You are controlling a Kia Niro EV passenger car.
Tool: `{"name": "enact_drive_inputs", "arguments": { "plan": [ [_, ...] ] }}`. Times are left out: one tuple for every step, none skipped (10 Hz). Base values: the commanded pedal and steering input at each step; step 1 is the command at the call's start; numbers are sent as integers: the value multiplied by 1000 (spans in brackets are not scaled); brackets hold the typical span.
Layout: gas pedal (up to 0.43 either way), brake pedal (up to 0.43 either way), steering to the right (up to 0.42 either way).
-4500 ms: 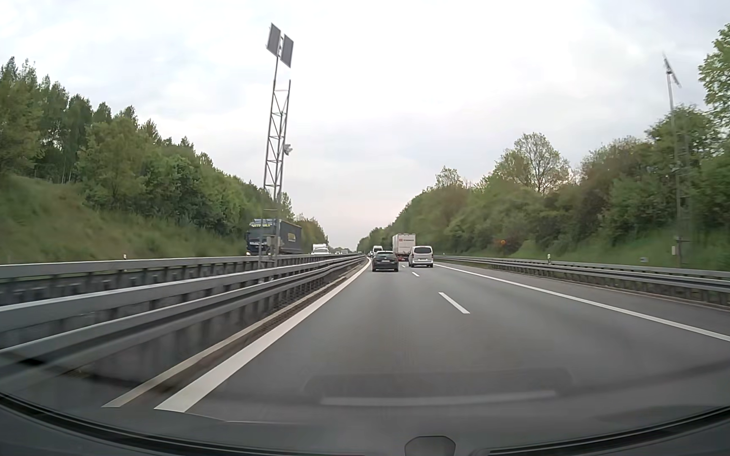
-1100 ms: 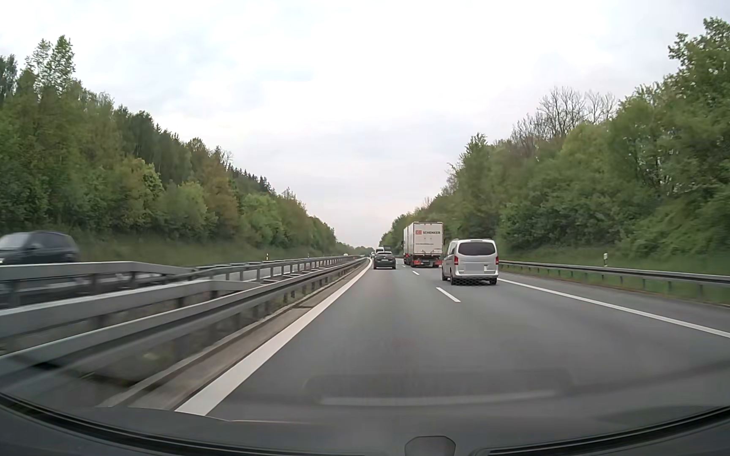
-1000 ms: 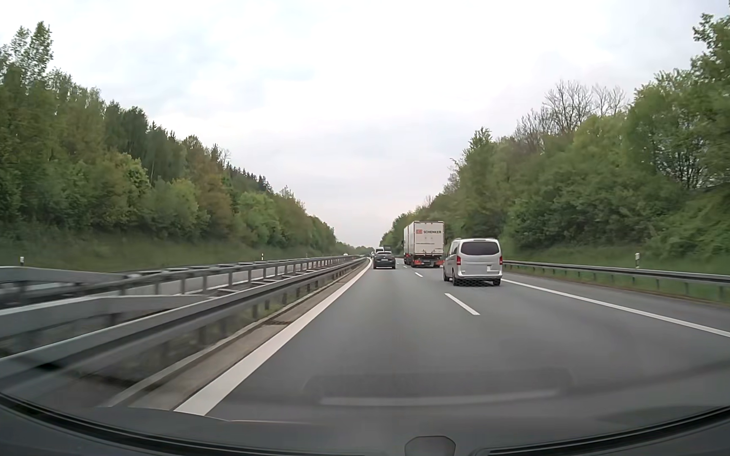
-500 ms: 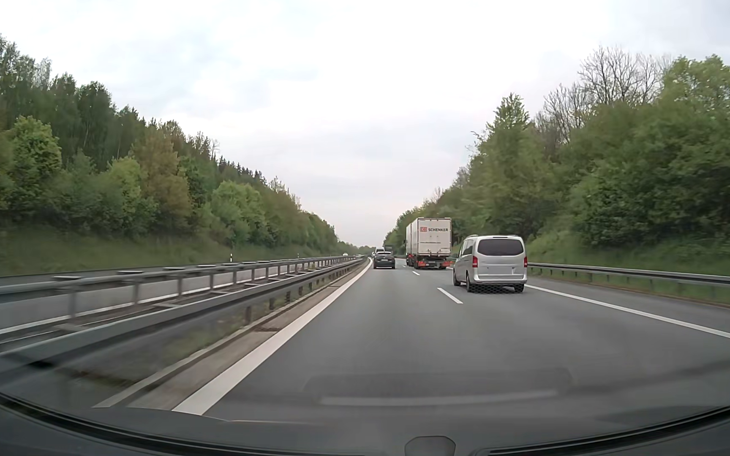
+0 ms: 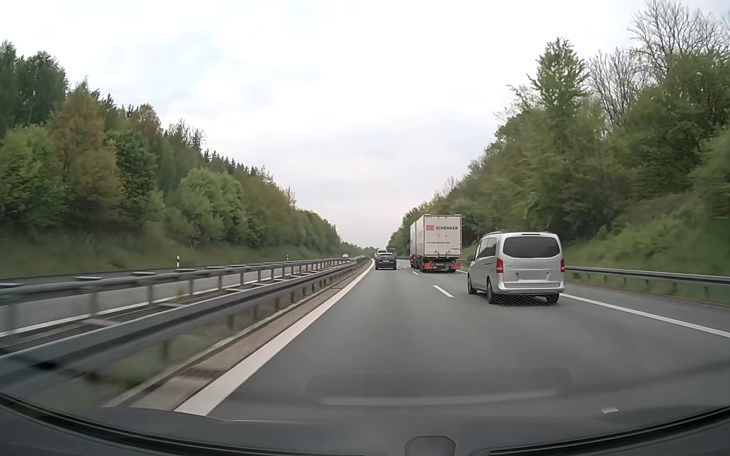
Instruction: Follow the waypoints while adhering to traffic rules and regulations
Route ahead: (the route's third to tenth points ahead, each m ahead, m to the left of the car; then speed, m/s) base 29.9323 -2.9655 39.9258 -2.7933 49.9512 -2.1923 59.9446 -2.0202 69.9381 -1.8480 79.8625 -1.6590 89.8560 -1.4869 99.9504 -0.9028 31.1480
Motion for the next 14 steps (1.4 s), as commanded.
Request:
{"name": "enact_drive_inputs", "arguments": {
  "plan": [
    [209, 0, -4],
    [209, 0, -4],
    [209, 0, -4],
    [209, 0, -4],
    [209, 0, -4],
    [209, 0, -4],
    [209, 0, -4],
    [209, 0, -4],
    [197, 0, -4],
    [197, 0, -4],
    [189, 0, -3],
    [189, 0, -3],
    [189, 0, -3],
    [189, 0, -3]
  ]
}}
